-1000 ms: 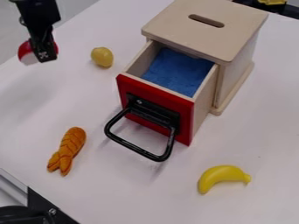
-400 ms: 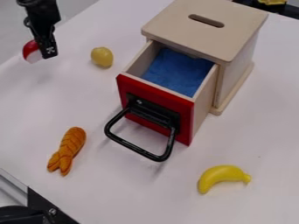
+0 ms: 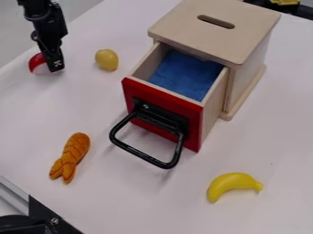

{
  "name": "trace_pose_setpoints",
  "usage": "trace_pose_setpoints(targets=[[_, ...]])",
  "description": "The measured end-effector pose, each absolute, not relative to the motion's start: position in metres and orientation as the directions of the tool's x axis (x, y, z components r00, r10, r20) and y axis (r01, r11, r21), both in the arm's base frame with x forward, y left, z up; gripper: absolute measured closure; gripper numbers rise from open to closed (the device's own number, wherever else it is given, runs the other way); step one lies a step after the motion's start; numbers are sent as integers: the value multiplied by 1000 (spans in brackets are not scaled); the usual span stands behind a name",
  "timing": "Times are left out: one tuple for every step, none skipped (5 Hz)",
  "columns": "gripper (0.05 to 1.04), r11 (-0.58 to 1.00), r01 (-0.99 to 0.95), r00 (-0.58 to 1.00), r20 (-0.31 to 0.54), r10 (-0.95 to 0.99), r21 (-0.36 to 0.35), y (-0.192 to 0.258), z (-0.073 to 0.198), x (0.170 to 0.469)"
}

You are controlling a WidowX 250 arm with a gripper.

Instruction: Take the portion of red apple and place it on the left side of the yellow fruit

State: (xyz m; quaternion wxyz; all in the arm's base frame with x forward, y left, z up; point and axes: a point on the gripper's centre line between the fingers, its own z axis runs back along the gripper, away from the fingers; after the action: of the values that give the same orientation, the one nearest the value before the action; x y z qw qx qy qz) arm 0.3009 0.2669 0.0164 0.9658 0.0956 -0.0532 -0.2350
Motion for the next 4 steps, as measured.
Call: trace_pose_setpoints(targets=[[165, 879, 438, 888, 60, -456, 186, 264, 15, 299], [81, 888, 428, 893, 75, -445, 169, 263, 21, 303], [84, 897, 423, 899, 69, -434, 129, 258, 22, 299], [84, 896, 410, 898, 96, -429, 171, 257, 58, 301]])
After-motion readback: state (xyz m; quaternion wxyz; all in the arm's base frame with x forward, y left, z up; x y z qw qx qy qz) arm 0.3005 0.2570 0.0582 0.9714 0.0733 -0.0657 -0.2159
